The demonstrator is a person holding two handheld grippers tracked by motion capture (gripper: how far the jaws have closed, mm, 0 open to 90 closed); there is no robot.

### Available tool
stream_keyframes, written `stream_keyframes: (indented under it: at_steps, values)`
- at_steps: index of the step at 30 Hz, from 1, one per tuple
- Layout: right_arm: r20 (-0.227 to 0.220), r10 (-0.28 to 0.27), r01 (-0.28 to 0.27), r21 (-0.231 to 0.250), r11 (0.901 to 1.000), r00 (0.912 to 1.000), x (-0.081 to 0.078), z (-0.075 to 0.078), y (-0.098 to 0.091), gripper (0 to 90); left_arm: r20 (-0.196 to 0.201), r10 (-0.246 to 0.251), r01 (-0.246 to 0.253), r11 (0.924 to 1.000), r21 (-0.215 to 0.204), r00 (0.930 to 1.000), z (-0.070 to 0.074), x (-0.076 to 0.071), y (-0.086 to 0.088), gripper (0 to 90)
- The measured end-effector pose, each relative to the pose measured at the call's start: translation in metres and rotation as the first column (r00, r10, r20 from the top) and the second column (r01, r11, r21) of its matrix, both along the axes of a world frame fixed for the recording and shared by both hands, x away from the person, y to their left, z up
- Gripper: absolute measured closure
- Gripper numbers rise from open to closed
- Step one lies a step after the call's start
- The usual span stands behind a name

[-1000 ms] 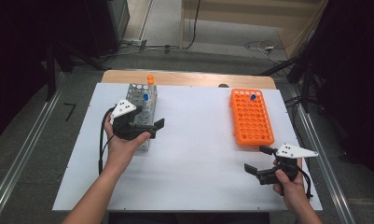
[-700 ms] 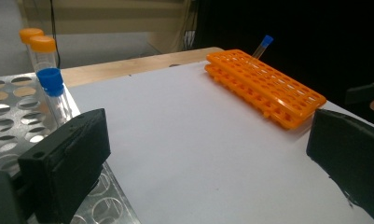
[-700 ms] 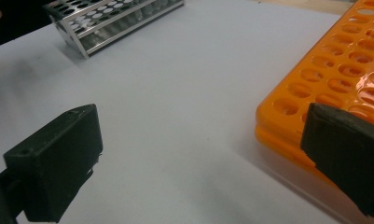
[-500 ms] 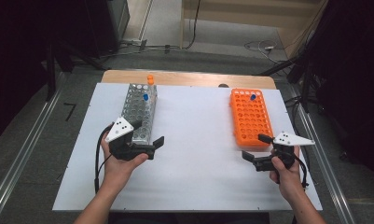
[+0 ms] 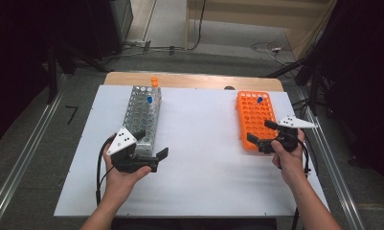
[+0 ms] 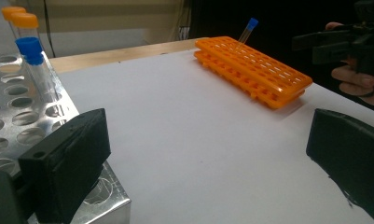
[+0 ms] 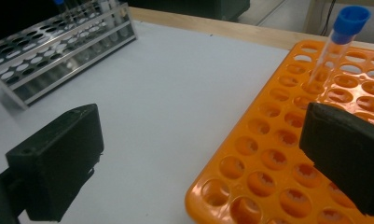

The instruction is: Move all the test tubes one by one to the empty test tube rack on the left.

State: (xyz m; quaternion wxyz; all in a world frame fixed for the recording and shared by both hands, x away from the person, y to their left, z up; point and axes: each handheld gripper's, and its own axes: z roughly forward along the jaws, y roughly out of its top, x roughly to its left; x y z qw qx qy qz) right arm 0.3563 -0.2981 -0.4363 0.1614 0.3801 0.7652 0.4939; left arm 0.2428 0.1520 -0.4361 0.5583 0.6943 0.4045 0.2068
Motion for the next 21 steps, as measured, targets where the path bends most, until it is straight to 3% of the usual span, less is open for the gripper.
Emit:
stream_keyframes:
  at_steps: [6, 11, 17, 21]
  values:
    - [-0.022, -0.075, 0.075, -0.002, 0.9972, 0.9969, 0.024, 0.002, 0.002, 4.9, -0.002, 0.002, -0.002, 1.0, 0.001, 1.0, -0.001, 0.0, 0.001, 0.0]
    - [-0.051, -0.141, 0.14, -0.021, 0.9899, 0.9887, 0.043, 0.001, 0.006, 17.0, -0.003, 0.004, -0.004, 1.0, -0.003, 1.0, -0.002, 0.0, 0.002, 0.0]
    - [-0.048, -0.226, 0.222, -0.084, 0.9715, 0.9729, 0.064, -0.004, 0.011, 28.7, -0.005, 0.002, -0.002, 1.0, -0.007, 1.0, -0.002, -0.001, 0.001, 0.0]
    - [-0.05, -0.263, 0.258, -0.087, 0.9622, 0.9636, 0.076, -0.005, 0.009, 35.0, -0.009, -0.001, 0.001, 0.9999, -0.012, 1.0, -0.002, -0.001, 0.001, 0.0]
